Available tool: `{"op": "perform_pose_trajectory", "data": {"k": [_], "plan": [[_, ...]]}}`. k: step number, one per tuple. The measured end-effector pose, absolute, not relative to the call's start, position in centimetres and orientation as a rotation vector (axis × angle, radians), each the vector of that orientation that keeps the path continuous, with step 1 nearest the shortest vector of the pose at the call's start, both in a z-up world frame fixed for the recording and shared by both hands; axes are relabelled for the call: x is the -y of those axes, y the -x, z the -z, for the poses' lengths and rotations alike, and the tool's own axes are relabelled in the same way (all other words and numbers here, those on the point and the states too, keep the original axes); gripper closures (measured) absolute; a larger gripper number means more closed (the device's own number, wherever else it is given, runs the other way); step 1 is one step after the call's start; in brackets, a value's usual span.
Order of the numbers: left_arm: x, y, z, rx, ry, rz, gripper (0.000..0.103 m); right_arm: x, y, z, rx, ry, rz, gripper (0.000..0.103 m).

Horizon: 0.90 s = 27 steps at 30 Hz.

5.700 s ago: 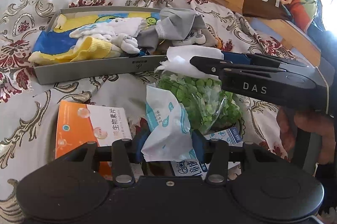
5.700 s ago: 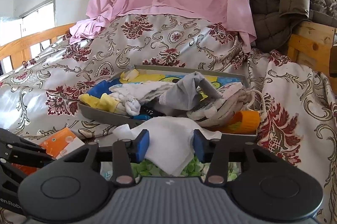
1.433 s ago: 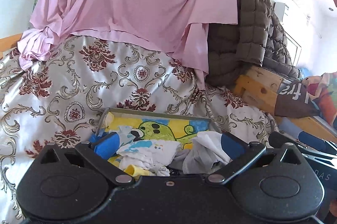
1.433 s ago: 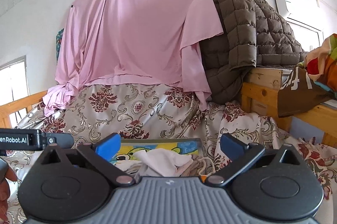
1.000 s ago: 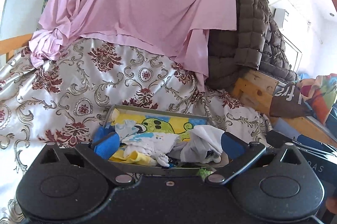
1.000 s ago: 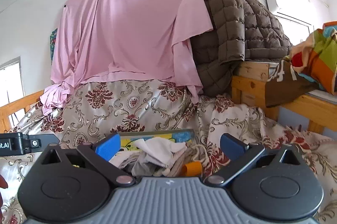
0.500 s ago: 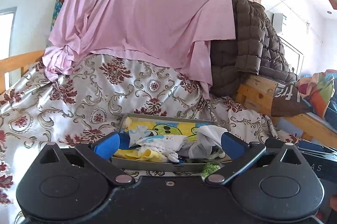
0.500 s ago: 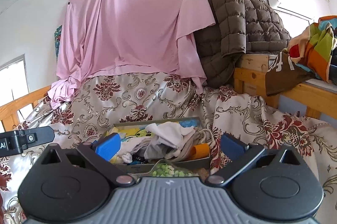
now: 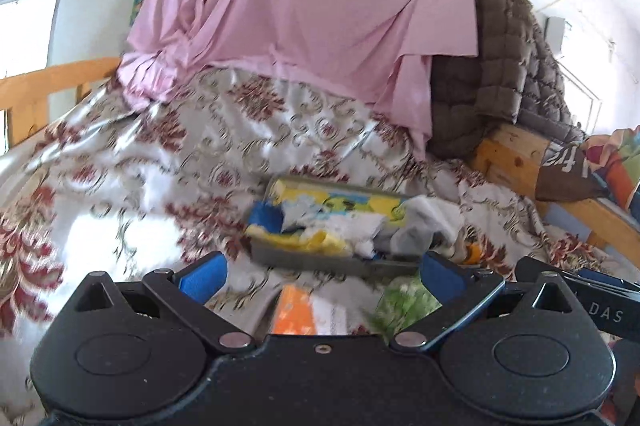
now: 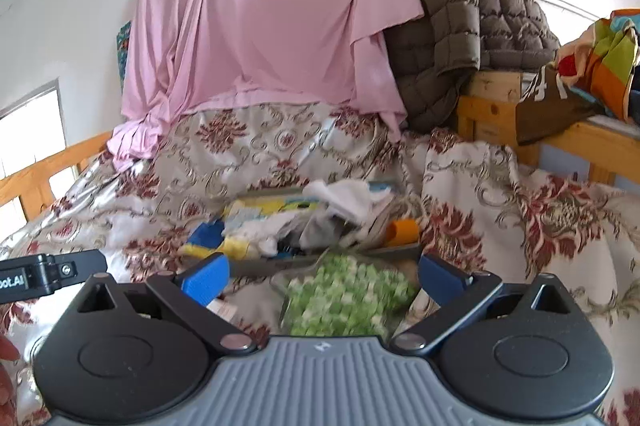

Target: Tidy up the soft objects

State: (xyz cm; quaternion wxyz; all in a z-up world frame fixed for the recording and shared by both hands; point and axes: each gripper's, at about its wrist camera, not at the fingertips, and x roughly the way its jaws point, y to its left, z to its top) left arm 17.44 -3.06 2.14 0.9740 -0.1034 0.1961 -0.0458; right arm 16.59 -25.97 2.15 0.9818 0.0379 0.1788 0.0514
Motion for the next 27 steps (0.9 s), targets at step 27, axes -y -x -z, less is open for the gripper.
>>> {"op": "perform_pose_trajectory", "data": {"k": [27], "plan": [[0.3,-13.4,1.5,-0.487,0.181,-0.067,0.001,23.4,-14.3,0.7,-0.635,-0.164,-0.164,0.0]]}}
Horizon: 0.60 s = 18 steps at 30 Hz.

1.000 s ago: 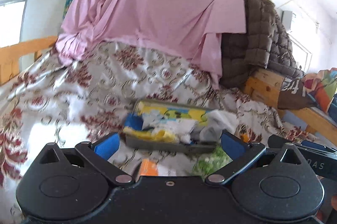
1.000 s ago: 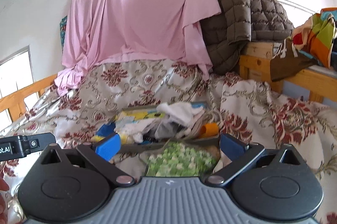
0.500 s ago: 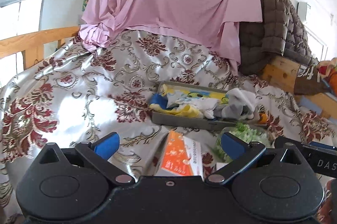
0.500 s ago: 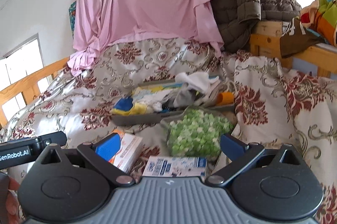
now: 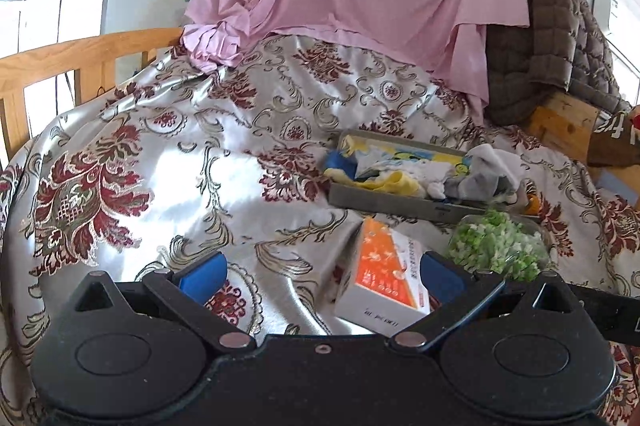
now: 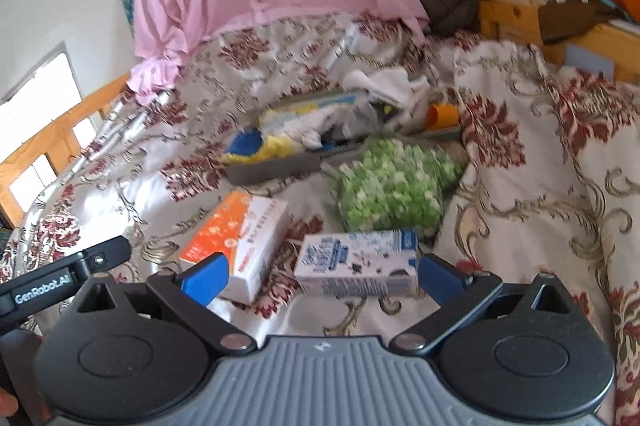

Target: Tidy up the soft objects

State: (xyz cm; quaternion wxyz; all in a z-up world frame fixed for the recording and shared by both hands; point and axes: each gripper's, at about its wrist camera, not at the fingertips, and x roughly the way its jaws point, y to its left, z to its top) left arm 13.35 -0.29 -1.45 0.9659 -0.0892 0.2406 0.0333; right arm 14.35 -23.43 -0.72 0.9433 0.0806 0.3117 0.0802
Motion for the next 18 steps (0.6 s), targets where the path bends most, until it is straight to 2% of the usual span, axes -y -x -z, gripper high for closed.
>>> {"op": "perform_pose_trajectory", "data": {"k": [18], "plan": [[0.2,-13.5,3.5,-0.547,0.135,-0.099,0.001,22.9,-15.2,2.4,-0.723,-0.113,-0.085,0.0]]}}
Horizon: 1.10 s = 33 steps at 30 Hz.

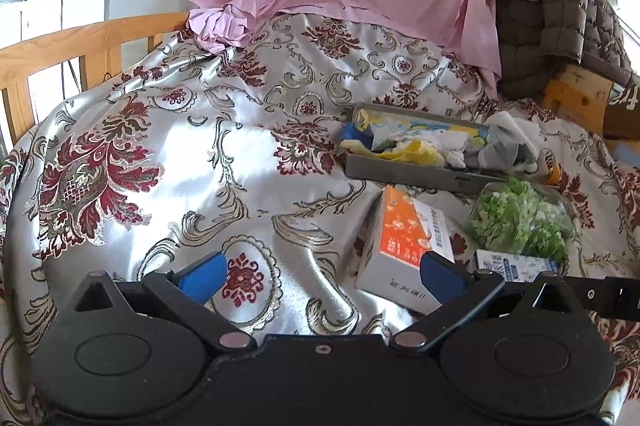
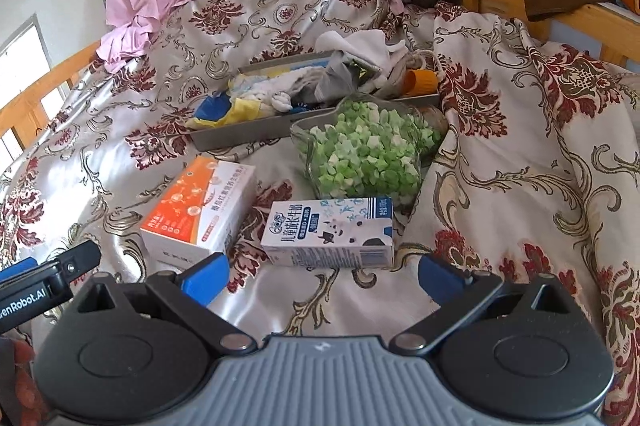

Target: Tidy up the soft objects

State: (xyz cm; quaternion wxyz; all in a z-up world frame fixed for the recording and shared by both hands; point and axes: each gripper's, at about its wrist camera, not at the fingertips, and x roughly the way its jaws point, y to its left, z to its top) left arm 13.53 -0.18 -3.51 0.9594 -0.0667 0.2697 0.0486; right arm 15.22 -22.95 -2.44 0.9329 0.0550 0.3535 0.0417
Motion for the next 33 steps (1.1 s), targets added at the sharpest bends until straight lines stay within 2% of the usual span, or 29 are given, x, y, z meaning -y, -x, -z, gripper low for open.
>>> {"op": "perform_pose_trajectory", "data": {"k": [13,33], "plan": [[-0.5,-13.7,4.4,-0.587,0.135,-0.108,0.001,22.1,-13.7,3.5,-0.705,-0.037,-0.007,0.0],[-0.4,-12.9,4.7,-0.546,0.099,-0.095,0.001,21.5,-11.1,3.3,-0.56,-0.026,0.044,0.0]]}}
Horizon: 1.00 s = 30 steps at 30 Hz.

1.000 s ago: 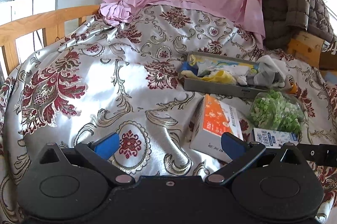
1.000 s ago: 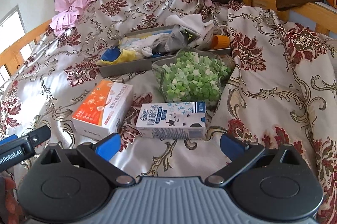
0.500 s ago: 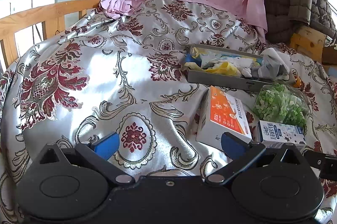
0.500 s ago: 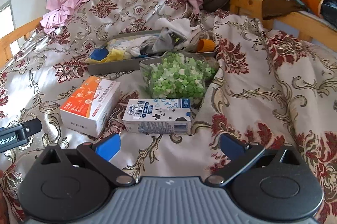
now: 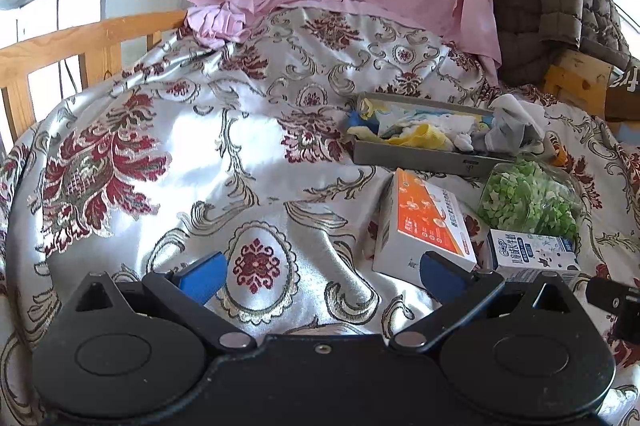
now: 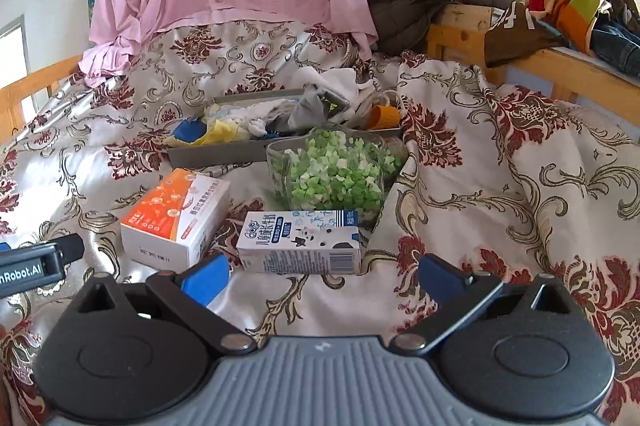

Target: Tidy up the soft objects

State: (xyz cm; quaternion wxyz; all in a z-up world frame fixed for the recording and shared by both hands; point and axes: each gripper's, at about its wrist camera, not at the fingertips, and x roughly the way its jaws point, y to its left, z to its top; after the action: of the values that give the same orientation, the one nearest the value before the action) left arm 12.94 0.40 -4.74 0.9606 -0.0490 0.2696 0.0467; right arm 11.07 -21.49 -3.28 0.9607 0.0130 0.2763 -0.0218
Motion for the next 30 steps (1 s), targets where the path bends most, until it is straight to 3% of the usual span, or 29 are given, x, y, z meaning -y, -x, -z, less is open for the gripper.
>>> {"op": "perform_pose_trajectory", "data": {"k": [30], "plan": [[0.45,-12.5,4.96,-0.531,0.043,-0.085,0.001,21.47,-11.3,3.73,-0.581,-0.033,0.036,0.0]]}}
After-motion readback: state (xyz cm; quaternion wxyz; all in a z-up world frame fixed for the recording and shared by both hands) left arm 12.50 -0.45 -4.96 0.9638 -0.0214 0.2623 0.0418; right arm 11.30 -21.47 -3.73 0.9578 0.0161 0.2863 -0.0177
